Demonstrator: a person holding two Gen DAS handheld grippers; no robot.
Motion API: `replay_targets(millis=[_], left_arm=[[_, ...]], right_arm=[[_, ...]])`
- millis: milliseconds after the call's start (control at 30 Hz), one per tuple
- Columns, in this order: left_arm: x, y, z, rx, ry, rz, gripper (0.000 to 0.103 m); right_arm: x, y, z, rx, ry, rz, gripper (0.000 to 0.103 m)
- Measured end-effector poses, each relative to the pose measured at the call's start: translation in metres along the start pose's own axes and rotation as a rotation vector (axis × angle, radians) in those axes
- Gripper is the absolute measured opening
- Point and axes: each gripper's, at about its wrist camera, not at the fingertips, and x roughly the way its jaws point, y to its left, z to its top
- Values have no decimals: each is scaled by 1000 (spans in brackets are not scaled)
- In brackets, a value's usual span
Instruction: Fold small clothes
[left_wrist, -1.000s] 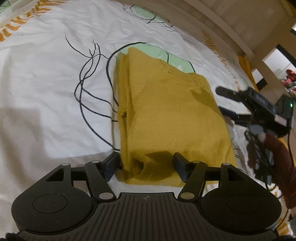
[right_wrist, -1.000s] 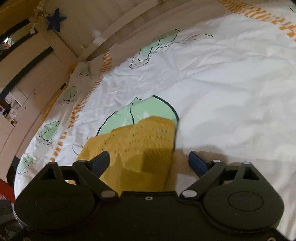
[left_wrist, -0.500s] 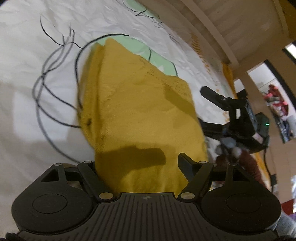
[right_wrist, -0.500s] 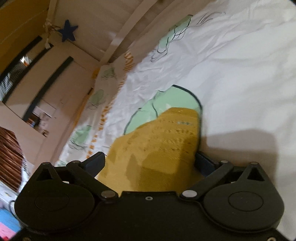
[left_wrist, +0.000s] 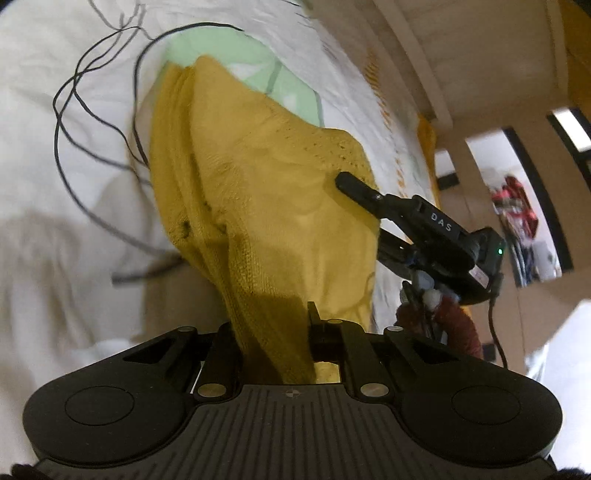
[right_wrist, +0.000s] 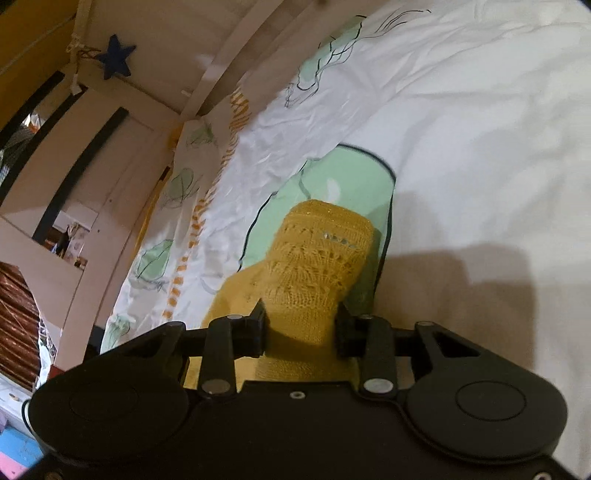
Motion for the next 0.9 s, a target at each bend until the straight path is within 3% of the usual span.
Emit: replay_targets(millis=[400, 600, 700, 900], left_arm=[[-26, -44, -131, 41, 123, -64, 13], [-32, -49, -171, 76, 60, 62, 14], [-32, -46, -176, 94, 8, 164, 18], [-42, -48, -190, 111, -59, 222, 21]], right_arm=[[-95, 30, -106, 3, 70, -69, 46], [-122, 35, -142, -30, 30, -128, 53], [-131, 39, -151, -93, -43, -220, 61], [-132, 45, -160, -228, -114, -390, 69]])
